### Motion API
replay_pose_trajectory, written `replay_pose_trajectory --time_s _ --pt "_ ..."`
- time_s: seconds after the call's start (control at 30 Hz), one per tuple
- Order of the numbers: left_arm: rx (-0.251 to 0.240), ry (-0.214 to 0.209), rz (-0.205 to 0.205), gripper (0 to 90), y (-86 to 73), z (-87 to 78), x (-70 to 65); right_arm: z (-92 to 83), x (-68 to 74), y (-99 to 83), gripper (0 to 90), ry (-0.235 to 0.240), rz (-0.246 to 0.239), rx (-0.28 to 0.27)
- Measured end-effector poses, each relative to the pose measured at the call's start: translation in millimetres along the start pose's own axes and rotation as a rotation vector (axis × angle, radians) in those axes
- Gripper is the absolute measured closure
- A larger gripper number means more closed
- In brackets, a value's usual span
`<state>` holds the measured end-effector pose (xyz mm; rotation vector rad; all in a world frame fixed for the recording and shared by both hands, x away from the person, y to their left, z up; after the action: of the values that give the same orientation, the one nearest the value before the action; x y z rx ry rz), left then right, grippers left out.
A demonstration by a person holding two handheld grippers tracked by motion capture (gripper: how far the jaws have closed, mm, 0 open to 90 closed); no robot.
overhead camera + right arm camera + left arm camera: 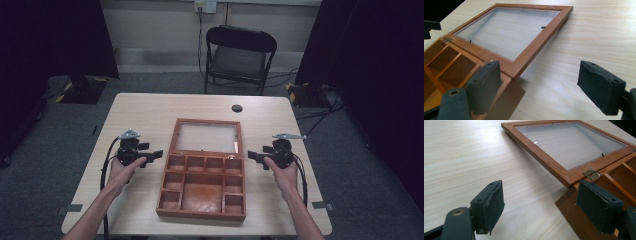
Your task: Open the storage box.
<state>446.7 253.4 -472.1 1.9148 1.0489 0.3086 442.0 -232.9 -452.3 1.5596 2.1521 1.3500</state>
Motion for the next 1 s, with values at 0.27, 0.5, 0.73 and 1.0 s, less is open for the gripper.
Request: replay_pose_trajectory --time_s 0.27,0.5,0.73,1.0 --pt "0.062 0.059 0.034 22.5 -17.8 -25.9 0.2 -22.8 -1.3 -23.6 16.5 -0.033 -0.006 0.008" --pt "0.096 0.073 0.026 21.5 -38.1 -37.2 1.3 -30.2 -6.0 -48.6 15.4 -0.095 -0.004 0.092" --pt "0.187 0.113 0.057 21.0 -55.0 -43.2 -2.4 -36.4 -12.9 -69.9 15.2 -0.179 -0.012 0.161" --pt "0.139 0.219 0.146 13.8 -67.9 -33.4 -1.1 -24.6 -14.1 -81.7 8.5 -0.307 -0.155 0.111"
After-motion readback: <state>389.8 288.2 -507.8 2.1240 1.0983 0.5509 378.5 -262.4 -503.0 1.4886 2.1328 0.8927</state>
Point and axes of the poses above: each handheld gripper's, and its own axes: z roughly forward along the jaws, y roughly out of its top, x roughly to its left, the point moved 1 cm from there along z, roughly forward along the jaws, and after that the axes turned 4 degrees about z, right-handed, at the moved point
